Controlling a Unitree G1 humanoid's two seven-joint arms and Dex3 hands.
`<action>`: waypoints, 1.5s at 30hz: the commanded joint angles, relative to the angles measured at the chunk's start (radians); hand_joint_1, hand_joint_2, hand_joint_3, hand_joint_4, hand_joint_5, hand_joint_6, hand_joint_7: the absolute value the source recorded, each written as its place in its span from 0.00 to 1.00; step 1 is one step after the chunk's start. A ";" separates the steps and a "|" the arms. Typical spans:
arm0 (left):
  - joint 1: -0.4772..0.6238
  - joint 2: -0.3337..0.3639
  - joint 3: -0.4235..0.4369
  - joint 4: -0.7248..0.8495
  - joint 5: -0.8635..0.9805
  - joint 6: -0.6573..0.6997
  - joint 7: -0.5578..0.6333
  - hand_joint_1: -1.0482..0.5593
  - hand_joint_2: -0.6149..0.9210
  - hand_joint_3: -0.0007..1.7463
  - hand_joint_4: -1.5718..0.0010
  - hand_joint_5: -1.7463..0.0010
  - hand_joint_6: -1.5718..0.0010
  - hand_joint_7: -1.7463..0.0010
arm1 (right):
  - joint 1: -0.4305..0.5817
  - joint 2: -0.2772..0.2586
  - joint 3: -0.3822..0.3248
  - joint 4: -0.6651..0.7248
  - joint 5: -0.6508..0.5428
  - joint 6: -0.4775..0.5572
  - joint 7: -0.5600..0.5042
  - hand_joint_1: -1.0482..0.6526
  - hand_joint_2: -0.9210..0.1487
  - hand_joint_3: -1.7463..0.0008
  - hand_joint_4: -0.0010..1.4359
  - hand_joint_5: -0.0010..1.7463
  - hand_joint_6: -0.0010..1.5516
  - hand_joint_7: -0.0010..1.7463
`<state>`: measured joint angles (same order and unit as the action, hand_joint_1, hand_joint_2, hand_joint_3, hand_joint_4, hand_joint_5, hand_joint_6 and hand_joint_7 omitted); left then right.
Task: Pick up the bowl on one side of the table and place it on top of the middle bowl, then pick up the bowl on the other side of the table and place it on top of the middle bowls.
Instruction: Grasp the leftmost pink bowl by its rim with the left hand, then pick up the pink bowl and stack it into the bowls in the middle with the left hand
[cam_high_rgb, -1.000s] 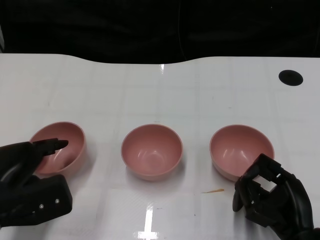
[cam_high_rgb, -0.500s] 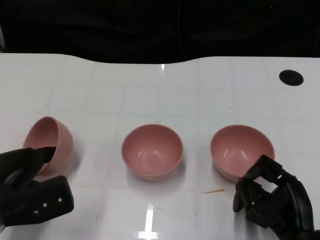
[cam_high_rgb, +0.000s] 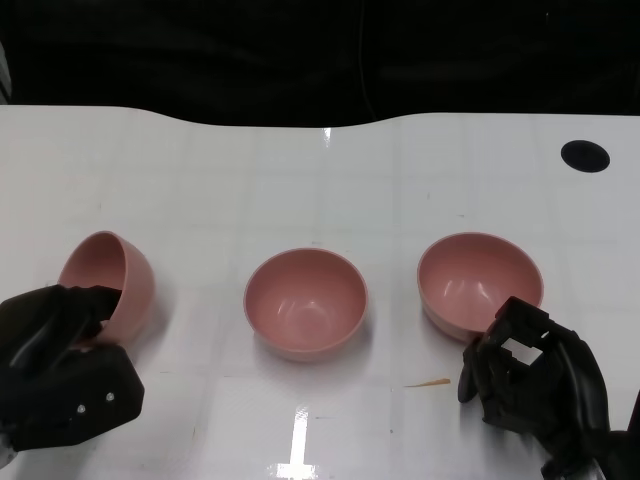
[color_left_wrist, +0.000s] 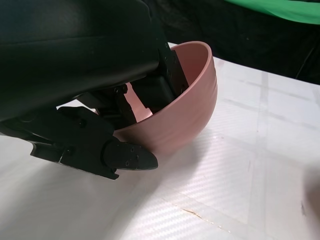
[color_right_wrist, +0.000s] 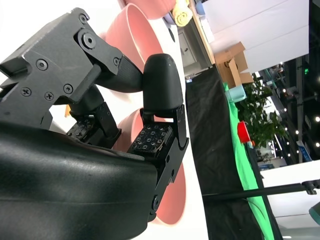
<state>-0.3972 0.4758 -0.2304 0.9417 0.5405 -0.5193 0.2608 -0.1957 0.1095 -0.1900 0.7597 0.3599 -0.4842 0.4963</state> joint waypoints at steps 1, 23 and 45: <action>0.018 0.003 0.009 0.008 -0.020 -0.067 0.042 0.70 0.98 0.29 0.59 0.05 0.60 0.15 | 0.057 -0.001 -0.001 -0.068 0.003 -0.005 0.004 0.34 0.66 0.21 0.82 0.85 0.71 0.70; 0.143 0.189 0.080 -0.622 -0.170 0.043 -0.434 0.73 0.87 0.42 0.60 0.04 0.56 0.17 | 0.180 0.000 0.056 -0.287 -0.014 0.084 -0.031 0.48 0.38 0.39 0.63 0.98 0.54 0.82; 0.192 0.256 0.170 -1.023 -0.211 0.169 -0.704 0.69 0.89 0.31 0.54 0.12 0.52 0.21 | 0.204 -0.014 0.058 -0.332 0.019 0.120 0.019 0.54 0.29 0.42 0.59 1.00 0.47 0.86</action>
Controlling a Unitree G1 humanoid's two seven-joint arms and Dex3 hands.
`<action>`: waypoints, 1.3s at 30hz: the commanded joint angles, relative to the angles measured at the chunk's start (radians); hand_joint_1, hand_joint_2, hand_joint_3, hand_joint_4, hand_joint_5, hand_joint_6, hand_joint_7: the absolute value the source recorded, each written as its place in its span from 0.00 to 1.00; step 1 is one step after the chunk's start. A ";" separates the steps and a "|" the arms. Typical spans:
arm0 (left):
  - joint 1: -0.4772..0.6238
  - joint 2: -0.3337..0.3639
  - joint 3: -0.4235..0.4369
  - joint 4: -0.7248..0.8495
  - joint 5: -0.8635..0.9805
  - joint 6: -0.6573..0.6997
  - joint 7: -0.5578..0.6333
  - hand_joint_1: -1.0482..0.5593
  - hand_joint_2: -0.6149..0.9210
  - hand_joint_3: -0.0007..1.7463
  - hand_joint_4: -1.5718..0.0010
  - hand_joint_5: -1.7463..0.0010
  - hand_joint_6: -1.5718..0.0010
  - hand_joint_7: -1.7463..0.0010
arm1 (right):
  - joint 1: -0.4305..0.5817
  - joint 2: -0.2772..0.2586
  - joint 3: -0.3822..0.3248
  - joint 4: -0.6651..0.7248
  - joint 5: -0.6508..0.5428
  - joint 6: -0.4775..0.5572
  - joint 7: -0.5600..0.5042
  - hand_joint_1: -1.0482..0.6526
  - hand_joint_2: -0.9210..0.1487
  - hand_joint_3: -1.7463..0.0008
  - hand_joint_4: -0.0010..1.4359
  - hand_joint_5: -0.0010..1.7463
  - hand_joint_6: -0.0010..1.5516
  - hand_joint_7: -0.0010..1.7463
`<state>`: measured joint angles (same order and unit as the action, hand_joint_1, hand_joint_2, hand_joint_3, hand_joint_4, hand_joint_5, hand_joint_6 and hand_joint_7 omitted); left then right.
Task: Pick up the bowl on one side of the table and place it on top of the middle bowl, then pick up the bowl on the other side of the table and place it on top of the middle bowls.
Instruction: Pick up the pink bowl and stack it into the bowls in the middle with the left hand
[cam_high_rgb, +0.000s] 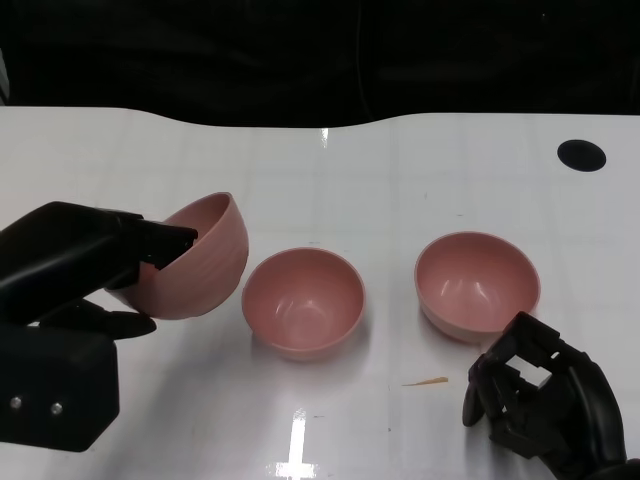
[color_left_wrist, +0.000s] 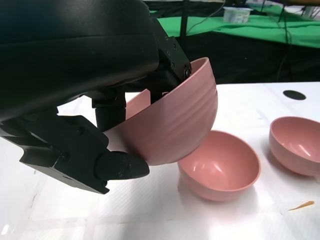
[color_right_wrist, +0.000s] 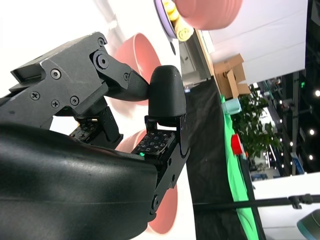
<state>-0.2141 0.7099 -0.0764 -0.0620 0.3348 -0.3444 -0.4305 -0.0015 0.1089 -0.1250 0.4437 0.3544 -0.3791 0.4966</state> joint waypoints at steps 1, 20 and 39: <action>0.009 0.022 0.019 -0.024 -0.002 -0.008 -0.013 0.69 0.88 0.31 0.54 0.12 0.52 0.21 | 0.012 -0.015 -0.007 -0.021 0.033 0.026 0.026 0.54 0.29 0.42 0.59 1.00 0.47 0.86; 0.006 0.024 0.024 -0.054 0.037 -0.013 -0.001 0.69 0.93 0.21 0.55 0.09 0.55 0.16 | 0.115 -0.057 0.034 -0.366 0.302 0.540 0.149 0.52 0.25 0.49 0.65 1.00 0.59 0.74; -0.030 0.061 0.009 -0.053 0.087 -0.060 -0.019 0.67 0.97 0.12 0.55 0.09 0.57 0.14 | 0.125 -0.029 0.036 -0.385 0.312 0.563 0.164 0.50 0.22 0.55 0.65 1.00 0.59 0.74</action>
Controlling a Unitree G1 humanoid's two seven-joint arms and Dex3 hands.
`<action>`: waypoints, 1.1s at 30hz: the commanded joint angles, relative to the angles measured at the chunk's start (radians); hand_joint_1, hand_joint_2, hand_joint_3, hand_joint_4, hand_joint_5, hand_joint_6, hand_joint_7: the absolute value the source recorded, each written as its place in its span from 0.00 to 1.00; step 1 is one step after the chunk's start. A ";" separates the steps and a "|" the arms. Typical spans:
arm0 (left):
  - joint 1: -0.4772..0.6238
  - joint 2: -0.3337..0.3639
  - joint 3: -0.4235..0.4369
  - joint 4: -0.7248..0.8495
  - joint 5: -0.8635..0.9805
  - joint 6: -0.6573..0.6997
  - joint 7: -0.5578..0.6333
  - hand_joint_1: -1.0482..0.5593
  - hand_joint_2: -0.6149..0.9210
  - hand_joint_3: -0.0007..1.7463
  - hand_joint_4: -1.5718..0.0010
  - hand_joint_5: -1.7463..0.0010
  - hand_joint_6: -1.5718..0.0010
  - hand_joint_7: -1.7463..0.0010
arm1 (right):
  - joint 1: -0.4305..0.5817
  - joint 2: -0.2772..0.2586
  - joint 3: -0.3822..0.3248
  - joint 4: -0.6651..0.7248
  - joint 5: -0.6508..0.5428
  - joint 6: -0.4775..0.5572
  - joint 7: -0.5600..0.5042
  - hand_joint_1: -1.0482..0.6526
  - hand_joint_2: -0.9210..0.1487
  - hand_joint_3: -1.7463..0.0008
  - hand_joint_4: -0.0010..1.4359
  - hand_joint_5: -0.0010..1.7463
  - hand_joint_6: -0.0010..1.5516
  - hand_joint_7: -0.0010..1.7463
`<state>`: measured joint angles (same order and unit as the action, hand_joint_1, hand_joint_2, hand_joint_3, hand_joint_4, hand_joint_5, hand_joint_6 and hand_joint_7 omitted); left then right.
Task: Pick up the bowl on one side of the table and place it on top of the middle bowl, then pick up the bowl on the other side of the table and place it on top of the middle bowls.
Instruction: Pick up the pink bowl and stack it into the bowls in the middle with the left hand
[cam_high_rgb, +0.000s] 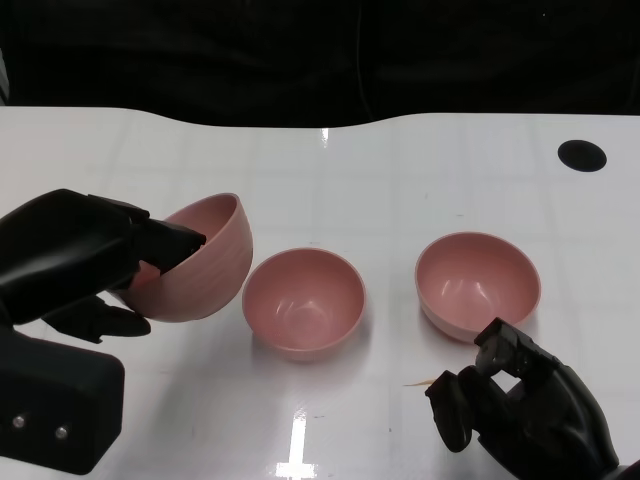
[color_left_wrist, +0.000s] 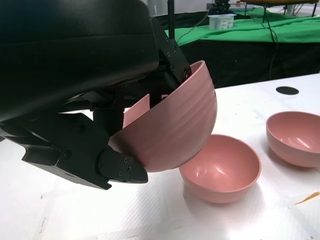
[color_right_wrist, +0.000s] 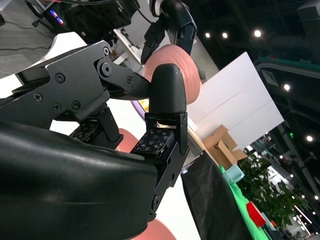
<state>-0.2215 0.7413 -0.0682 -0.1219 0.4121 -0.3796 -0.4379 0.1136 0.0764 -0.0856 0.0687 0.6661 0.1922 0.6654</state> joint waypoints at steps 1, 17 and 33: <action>-0.028 0.032 -0.001 0.011 0.013 -0.033 -0.013 0.67 0.97 0.10 0.55 0.09 0.57 0.15 | 0.010 0.005 -0.001 -0.009 -0.004 -0.010 -0.006 0.50 0.22 0.54 0.66 1.00 0.59 0.76; -0.141 0.019 -0.064 0.038 0.044 -0.088 -0.043 0.66 0.99 0.03 0.57 0.03 0.59 0.11 | 0.009 0.015 0.002 0.001 -0.027 -0.011 0.001 0.50 0.29 0.47 0.65 1.00 0.59 0.76; -0.316 0.013 -0.190 0.086 0.122 -0.159 -0.123 0.58 0.99 0.00 0.40 0.41 0.37 0.61 | 0.000 0.011 0.010 0.014 -0.029 -0.002 0.023 0.48 0.10 0.71 0.64 1.00 0.62 0.69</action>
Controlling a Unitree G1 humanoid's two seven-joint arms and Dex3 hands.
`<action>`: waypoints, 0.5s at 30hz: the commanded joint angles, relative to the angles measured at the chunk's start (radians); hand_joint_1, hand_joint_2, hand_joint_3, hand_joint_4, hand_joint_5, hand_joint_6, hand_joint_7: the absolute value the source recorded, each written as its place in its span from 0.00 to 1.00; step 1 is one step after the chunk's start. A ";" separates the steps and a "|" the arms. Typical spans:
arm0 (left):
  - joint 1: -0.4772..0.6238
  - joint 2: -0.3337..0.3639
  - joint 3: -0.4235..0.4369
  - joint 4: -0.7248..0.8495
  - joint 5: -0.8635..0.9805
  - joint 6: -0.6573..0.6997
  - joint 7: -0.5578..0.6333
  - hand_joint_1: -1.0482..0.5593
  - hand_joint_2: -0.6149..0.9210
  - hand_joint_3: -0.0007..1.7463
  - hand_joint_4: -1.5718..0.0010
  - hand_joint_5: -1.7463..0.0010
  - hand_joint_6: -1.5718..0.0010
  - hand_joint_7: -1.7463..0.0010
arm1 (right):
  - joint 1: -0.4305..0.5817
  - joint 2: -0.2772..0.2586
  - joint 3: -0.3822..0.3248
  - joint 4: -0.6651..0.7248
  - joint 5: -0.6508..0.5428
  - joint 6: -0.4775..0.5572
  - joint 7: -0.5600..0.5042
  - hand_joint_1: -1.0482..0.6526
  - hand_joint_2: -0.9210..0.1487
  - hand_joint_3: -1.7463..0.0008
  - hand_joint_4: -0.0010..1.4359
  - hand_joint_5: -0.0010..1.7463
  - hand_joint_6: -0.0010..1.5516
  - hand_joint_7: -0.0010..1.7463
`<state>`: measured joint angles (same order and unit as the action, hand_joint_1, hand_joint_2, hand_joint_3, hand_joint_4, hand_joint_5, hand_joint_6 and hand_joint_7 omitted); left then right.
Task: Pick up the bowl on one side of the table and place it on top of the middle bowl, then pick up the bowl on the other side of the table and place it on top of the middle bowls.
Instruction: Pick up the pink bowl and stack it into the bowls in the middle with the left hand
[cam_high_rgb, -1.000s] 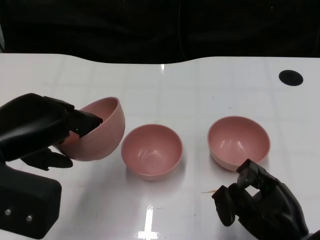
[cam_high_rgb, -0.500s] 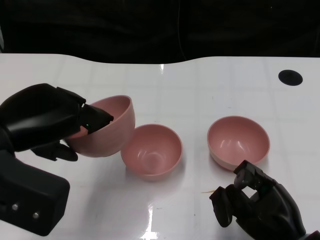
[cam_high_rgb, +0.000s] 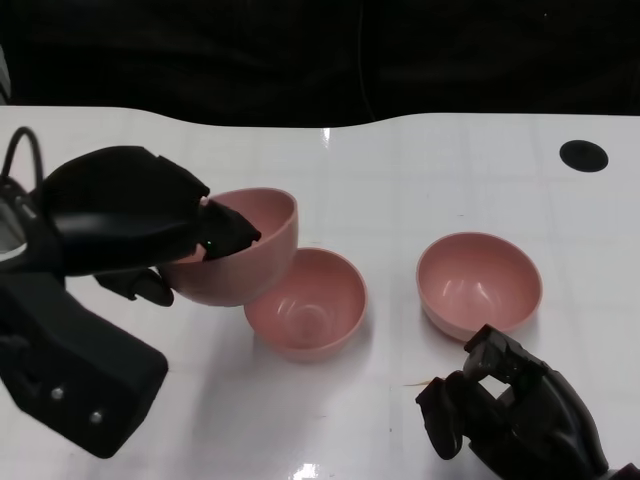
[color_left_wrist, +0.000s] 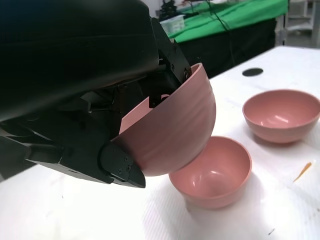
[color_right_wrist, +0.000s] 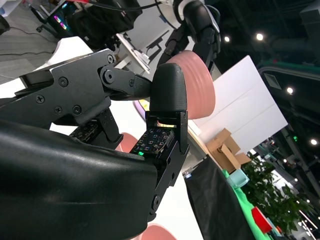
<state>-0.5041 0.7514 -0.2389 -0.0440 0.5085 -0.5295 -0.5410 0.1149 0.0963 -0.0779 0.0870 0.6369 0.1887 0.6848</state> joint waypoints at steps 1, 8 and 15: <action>-0.044 -0.001 -0.028 0.011 0.032 -0.013 -0.024 0.59 0.98 0.00 0.43 0.33 0.41 0.51 | 0.000 -0.007 0.003 -0.005 0.000 -0.001 0.003 0.48 0.10 0.71 0.64 1.00 0.62 0.69; -0.087 -0.031 -0.070 0.053 0.059 -0.048 -0.029 0.58 0.97 0.00 0.54 0.05 0.59 0.14 | 0.008 0.005 0.011 -0.015 -0.006 -0.005 -0.015 0.49 0.10 0.71 0.64 1.00 0.63 0.68; -0.128 -0.056 -0.104 0.095 0.075 -0.064 -0.045 0.56 0.99 0.01 0.57 0.01 0.59 0.20 | 0.008 0.017 0.014 -0.002 -0.007 -0.023 -0.009 0.49 0.12 0.71 0.64 1.00 0.64 0.67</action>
<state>-0.6140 0.6949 -0.3365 0.0368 0.5762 -0.5856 -0.5783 0.1170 0.1106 -0.0595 0.0865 0.6312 0.1823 0.6776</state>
